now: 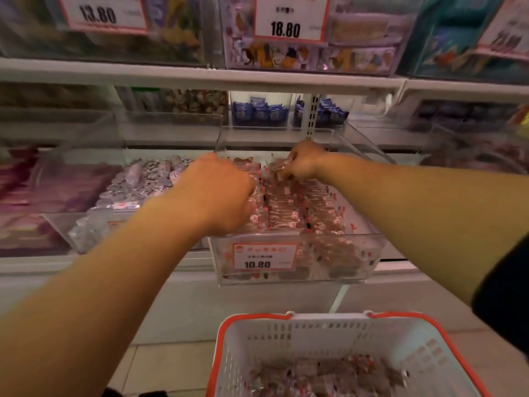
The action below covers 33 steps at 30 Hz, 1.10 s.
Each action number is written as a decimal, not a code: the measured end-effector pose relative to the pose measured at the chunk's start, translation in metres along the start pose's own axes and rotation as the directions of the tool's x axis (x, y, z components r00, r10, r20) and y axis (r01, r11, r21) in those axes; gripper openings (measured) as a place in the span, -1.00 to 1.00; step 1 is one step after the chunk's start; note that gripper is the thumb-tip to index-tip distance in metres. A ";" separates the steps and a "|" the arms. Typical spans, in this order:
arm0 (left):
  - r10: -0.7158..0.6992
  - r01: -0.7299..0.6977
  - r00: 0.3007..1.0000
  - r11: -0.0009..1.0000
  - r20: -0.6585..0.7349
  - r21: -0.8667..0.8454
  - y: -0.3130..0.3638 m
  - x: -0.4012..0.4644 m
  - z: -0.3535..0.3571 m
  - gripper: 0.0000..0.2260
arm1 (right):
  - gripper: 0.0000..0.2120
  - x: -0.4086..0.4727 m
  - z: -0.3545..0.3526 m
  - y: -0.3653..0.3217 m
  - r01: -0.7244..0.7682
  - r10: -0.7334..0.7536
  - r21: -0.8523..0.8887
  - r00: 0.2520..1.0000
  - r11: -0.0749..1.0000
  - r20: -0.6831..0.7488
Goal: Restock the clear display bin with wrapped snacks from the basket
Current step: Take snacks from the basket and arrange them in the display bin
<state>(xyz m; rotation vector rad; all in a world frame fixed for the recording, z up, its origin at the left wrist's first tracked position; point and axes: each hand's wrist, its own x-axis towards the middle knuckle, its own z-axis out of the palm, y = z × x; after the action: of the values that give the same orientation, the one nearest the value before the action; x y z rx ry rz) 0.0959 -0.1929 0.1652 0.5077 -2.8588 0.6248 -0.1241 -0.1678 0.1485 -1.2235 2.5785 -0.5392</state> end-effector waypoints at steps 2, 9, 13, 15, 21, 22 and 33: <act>0.024 -0.025 1.000 1.000 0.013 0.016 -0.003 -0.001 0.003 -0.74 | -0.65 0.013 0.007 0.000 -0.004 0.005 0.093 1.000 0.996 -0.015; 0.085 -0.085 0.996 0.996 -0.006 -0.006 -0.006 0.000 0.005 -0.78 | -0.56 0.023 0.024 0.007 -0.068 0.112 0.405 0.990 0.912 -0.086; 0.082 -0.082 0.997 0.997 -0.001 -0.011 -0.005 0.000 0.009 -0.76 | -0.50 0.022 0.032 0.008 -0.122 0.195 0.593 0.979 0.796 -0.061; 0.081 -0.081 0.997 0.997 -0.010 -0.016 -0.006 0.000 0.010 -0.73 | -0.54 0.022 0.033 0.009 -0.099 0.182 0.530 0.977 0.842 -0.107; 0.080 -0.080 0.997 0.997 -0.021 -0.020 -0.006 0.000 0.013 -0.70 | -0.37 0.015 0.032 0.009 0.136 -0.155 -0.111 0.970 0.984 -0.188; 0.080 -0.081 0.997 0.997 -0.022 -0.020 -0.006 0.000 0.013 -0.71 | -0.38 0.014 0.031 0.008 0.172 -0.203 -0.164 0.960 0.971 -0.193; 0.086 -0.087 0.995 0.996 -0.050 -0.023 -0.006 0.002 0.016 -0.71 | -0.53 0.024 0.033 0.002 0.153 -0.152 -0.013 0.970 0.988 -0.190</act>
<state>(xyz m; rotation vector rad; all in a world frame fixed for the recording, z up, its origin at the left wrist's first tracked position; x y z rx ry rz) 0.0953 -0.2054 0.1539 0.3612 -2.8512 0.6052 -0.1288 -0.1930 0.1166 -1.4435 2.6501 -0.7232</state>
